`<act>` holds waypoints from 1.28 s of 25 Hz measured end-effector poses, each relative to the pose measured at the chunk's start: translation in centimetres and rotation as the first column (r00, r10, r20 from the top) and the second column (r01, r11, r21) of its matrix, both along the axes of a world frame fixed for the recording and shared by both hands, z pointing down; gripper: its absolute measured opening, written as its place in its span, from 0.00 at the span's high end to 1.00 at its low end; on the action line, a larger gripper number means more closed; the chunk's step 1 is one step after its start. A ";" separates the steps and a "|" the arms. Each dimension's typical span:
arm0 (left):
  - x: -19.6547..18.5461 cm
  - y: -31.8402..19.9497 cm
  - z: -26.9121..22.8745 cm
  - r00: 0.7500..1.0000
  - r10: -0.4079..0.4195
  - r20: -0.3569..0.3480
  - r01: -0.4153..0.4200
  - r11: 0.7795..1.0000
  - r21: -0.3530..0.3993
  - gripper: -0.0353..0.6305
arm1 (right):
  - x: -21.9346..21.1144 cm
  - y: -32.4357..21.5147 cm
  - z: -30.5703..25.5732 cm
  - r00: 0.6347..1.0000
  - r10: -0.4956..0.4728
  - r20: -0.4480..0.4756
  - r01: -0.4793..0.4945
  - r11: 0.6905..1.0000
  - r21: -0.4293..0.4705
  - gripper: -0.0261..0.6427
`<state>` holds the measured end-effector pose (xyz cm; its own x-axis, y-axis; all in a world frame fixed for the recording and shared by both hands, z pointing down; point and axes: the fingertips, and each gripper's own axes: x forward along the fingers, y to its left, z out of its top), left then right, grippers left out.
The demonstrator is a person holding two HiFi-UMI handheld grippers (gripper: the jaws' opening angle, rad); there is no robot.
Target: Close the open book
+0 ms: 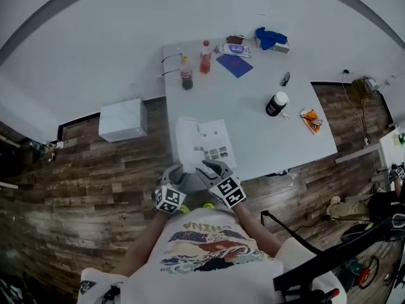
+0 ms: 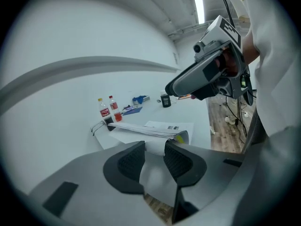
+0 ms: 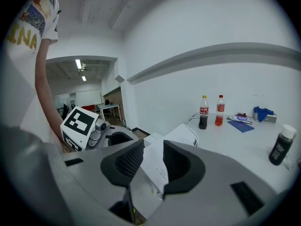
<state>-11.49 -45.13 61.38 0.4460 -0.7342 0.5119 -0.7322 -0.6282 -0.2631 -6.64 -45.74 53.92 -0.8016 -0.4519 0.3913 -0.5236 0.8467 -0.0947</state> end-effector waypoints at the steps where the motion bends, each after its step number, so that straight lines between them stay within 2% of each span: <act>1: 0.1 0.0 0.0 1.000 -0.003 0.001 0.003 1.000 -0.002 0.78 | 0.2 -0.1 -0.1 1.000 -0.002 0.002 0.002 1.000 0.001 0.79; 8: 3.4 -1.1 -0.8 1.000 0.019 -0.012 -0.019 1.000 0.015 0.78 | 2.7 -0.4 -0.9 1.000 0.006 0.028 -0.006 1.000 0.015 0.79; 18: 8.3 -2.4 -1.4 0.995 0.026 -0.098 -0.027 1.000 -0.004 0.77 | 5.3 -0.9 -1.1 0.999 0.018 0.036 -0.019 0.999 0.029 0.79; 23: 10.8 -1.8 -1.2 0.996 0.071 -0.053 -0.072 0.997 -0.018 0.76 | 7.0 -0.6 -1.3 0.997 0.057 0.061 -0.059 0.998 0.034 0.79; 29: 11.2 -1.6 -1.7 0.997 0.065 -0.030 -0.066 0.998 -0.018 0.75 | 8.0 -0.9 -1.3 0.993 0.089 0.072 -0.092 0.995 0.035 0.79; 31: 11.4 -1.6 -1.8 0.996 0.084 0.020 -0.084 0.996 -0.010 0.75 | 8.4 -1.1 -1.4 0.992 0.099 0.074 -0.102 0.994 0.037 0.79; 32: 11.6 -1.4 -1.8 0.992 0.107 0.073 -0.107 0.994 0.001 0.75 | 8.5 -1.1 -1.5 0.992 0.104 0.075 -0.108 0.993 0.042 0.79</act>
